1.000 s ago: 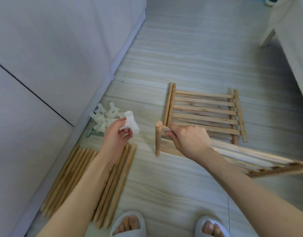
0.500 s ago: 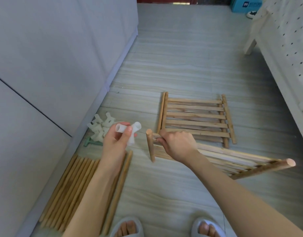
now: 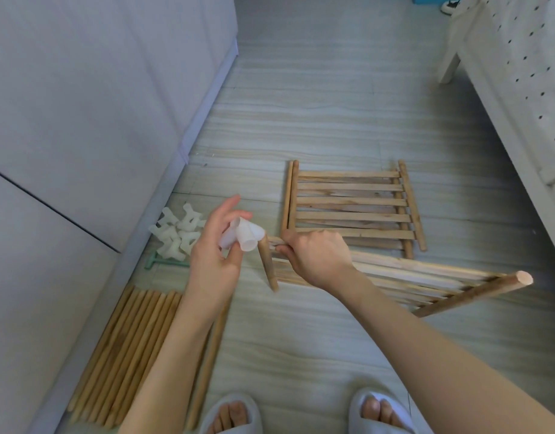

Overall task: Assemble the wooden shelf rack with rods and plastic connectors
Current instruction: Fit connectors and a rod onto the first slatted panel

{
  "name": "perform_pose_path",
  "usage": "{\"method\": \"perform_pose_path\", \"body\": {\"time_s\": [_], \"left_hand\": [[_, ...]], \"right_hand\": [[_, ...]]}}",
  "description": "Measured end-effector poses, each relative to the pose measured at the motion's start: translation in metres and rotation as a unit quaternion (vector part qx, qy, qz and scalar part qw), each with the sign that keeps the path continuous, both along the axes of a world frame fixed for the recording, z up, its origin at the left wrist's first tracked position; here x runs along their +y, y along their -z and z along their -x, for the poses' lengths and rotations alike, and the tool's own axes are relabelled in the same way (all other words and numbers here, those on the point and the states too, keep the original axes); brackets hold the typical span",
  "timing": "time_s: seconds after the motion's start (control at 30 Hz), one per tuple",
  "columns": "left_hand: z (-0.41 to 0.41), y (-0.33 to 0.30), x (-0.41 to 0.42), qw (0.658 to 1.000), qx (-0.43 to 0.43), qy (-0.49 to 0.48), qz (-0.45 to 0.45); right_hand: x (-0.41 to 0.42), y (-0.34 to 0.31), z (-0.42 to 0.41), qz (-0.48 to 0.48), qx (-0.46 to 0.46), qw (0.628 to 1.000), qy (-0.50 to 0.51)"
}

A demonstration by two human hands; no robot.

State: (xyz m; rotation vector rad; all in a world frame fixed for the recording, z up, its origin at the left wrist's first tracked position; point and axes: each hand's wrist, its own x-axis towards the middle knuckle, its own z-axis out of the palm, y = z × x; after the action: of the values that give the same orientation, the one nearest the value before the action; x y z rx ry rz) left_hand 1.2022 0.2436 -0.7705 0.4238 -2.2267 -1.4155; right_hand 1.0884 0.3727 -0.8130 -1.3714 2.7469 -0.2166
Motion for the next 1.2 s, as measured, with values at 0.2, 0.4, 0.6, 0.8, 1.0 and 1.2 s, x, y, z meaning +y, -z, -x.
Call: {"method": "perform_pose_path", "body": {"time_s": [0.2,0.4,0.6,0.8,1.0,1.2], "left_hand": [[0.005,-0.008,0.003,0.996,-0.05,0.053,0.057],[0.004,-0.014,0.005,0.996,-0.075,0.055,-0.008],[0.012,-0.012,0.008,0.998,-0.06,-0.006,-0.002],[0.009,-0.011,0.007,0.998,-0.053,-0.019,-0.001],[0.011,-0.019,0.008,0.998,-0.038,-0.017,-0.046],[0.006,-0.012,0.011,0.996,-0.059,-0.056,-0.031]], "right_hand": [[-0.001,0.002,0.0,0.005,-0.004,1.0,0.006],[0.0,0.003,0.0,0.012,-0.004,1.0,0.006],[0.0,0.004,0.001,0.012,0.001,1.0,0.004],[-0.001,0.004,0.002,0.002,0.007,1.0,0.001],[-0.001,0.0,0.002,-0.006,0.003,1.0,0.002],[-0.001,0.0,0.003,-0.006,-0.003,1.0,0.0]]}}
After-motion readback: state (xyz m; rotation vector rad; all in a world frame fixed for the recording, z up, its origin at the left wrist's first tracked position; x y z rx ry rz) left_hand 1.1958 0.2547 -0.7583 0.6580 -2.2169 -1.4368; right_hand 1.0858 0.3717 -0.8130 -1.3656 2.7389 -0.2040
